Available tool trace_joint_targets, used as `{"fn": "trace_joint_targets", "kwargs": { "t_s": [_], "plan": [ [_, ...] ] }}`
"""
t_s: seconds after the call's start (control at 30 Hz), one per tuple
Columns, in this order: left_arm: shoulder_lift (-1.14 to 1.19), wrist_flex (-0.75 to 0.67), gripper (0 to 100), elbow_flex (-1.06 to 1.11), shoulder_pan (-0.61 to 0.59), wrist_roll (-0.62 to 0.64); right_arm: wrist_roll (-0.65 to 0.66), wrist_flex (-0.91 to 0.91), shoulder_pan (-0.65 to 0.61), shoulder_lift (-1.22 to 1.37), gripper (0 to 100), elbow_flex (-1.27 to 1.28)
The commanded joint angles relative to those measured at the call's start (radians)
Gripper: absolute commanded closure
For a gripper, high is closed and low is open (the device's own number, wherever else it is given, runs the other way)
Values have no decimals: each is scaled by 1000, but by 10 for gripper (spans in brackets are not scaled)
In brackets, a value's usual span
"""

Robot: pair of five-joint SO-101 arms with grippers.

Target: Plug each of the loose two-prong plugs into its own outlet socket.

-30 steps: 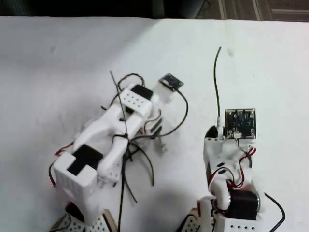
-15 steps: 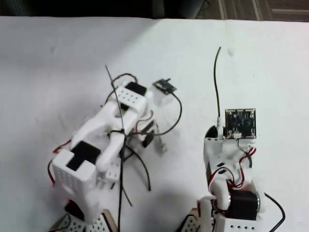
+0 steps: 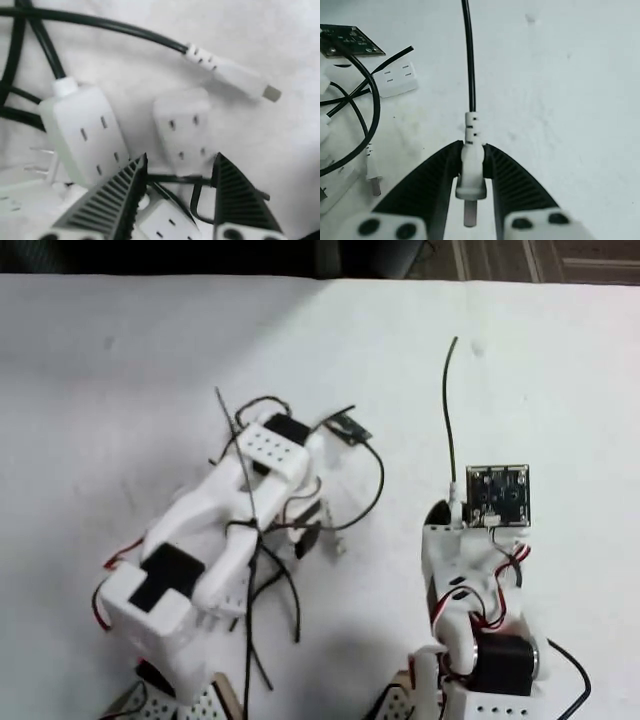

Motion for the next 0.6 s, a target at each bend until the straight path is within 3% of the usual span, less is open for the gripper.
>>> {"fn": "trace_joint_targets", "kwargs": {
  "t_s": [0.0, 0.2, 0.3, 0.43, 0.57],
  "plan": [
    [-120, 44, 778, -5, -4, -12, -9, -22, 4, -5, 981, -9],
    [-349, 72, 781, 48, -30, -6, -11, -24, 4, -5, 981, -14],
    [-507, 58, 782, 129, -102, -5, -11, -44, 2, -5, 981, -14],
    [-756, -23, 782, 304, -205, -11, -11, -73, 2, -5, 981, -14],
    [-949, -138, 764, 511, -189, -9, -11, -68, 2, -5, 981, -14]
  ]
}}
